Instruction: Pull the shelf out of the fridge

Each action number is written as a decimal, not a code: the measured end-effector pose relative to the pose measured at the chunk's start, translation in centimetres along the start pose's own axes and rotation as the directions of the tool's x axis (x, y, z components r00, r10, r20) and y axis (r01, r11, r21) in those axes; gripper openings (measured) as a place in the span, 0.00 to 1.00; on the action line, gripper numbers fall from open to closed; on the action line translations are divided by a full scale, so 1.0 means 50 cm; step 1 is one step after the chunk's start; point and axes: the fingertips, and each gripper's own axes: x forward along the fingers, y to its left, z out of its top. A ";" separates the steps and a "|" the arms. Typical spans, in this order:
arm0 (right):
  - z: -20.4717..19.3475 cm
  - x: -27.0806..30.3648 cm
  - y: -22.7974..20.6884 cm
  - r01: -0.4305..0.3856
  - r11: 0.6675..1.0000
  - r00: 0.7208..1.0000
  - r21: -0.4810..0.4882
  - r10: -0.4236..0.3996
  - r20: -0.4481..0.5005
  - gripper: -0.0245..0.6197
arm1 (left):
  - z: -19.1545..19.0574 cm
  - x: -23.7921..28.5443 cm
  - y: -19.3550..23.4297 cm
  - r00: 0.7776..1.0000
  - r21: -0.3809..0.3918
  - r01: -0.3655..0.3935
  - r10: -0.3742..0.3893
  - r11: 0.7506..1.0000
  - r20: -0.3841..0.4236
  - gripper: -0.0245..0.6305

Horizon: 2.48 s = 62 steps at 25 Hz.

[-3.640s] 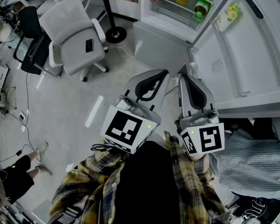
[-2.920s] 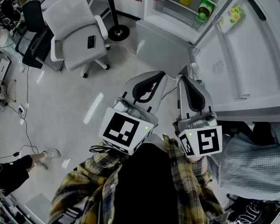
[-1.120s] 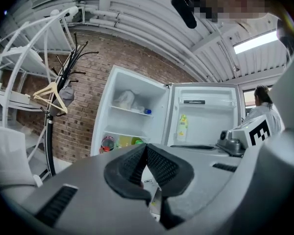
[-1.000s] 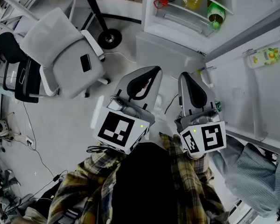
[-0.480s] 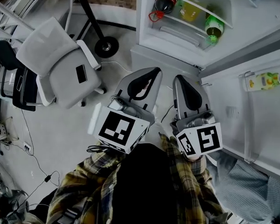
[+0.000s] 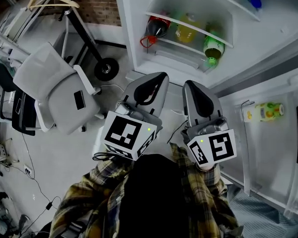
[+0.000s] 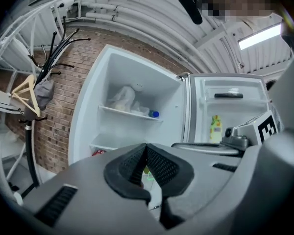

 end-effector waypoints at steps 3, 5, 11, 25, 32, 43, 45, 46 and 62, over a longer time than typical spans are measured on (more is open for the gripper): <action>0.005 0.008 -0.029 0.010 1.000 1.000 0.003 -0.010 0.008 0.06 | 0.005 0.026 0.001 1.000 -0.001 0.002 -0.002 1.000 0.000 0.04; 0.004 0.013 -0.042 0.017 1.000 1.000 0.010 -0.017 0.008 0.06 | 0.006 0.040 0.003 1.000 -0.002 0.006 -0.006 1.000 -0.003 0.04; 0.001 0.043 -0.072 0.041 0.999 0.999 0.024 -0.042 0.009 0.06 | 0.011 0.083 0.024 1.000 0.004 0.030 -0.030 1.000 -0.011 0.04; 0.022 0.206 -0.151 0.174 0.984 0.984 0.040 -0.176 0.039 0.06 | 0.055 0.223 0.146 0.985 0.033 0.172 -0.171 0.985 -0.028 0.04; 0.031 0.271 -0.179 0.258 0.965 0.964 0.038 -0.260 0.059 0.06 | 0.069 0.274 0.191 0.965 0.049 0.260 -0.258 0.964 -0.036 0.04; 0.027 0.273 -0.223 0.334 0.942 0.941 0.042 -0.336 0.037 0.07 | 0.059 0.315 0.185 0.944 0.029 0.325 -0.323 0.945 -0.062 0.04; 0.026 0.263 -0.230 0.331 0.943 0.943 0.041 -0.332 0.034 0.06 | 0.055 0.323 0.176 0.946 0.021 0.320 -0.318 0.947 -0.058 0.04; 0.025 0.258 -0.234 0.326 0.945 0.944 0.039 -0.327 0.034 0.06 | 0.053 0.328 0.171 0.948 0.019 0.315 -0.313 0.949 -0.056 0.04; 0.026 0.246 -0.303 0.260 0.964 0.964 0.056 -0.262 0.034 0.07 | 0.045 0.372 0.159 0.977 0.016 0.208 -0.207 0.978 -0.050 0.04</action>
